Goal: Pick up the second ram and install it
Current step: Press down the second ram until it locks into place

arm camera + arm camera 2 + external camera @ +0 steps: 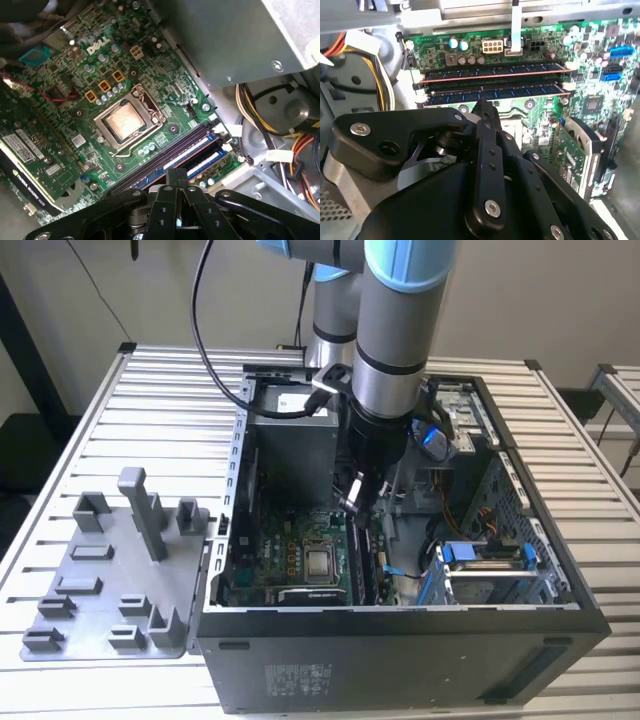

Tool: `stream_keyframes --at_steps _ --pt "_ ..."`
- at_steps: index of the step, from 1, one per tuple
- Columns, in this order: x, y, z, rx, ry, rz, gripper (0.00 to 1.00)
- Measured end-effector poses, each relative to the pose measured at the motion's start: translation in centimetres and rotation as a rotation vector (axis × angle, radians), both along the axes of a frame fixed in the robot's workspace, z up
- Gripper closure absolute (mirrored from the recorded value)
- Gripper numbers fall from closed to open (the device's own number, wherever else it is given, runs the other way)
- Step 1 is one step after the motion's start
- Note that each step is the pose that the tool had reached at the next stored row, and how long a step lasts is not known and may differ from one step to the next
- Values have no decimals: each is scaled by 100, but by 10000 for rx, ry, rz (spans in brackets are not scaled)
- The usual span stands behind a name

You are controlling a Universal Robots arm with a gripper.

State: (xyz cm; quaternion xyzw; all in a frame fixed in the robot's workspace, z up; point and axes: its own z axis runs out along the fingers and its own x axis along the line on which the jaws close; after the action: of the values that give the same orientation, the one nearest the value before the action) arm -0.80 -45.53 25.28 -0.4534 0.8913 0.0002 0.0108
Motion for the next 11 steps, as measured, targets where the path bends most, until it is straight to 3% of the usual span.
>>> stream_keyframes --at_steps 11 --pt "-3 0 -5 -15 -1 1897 89"
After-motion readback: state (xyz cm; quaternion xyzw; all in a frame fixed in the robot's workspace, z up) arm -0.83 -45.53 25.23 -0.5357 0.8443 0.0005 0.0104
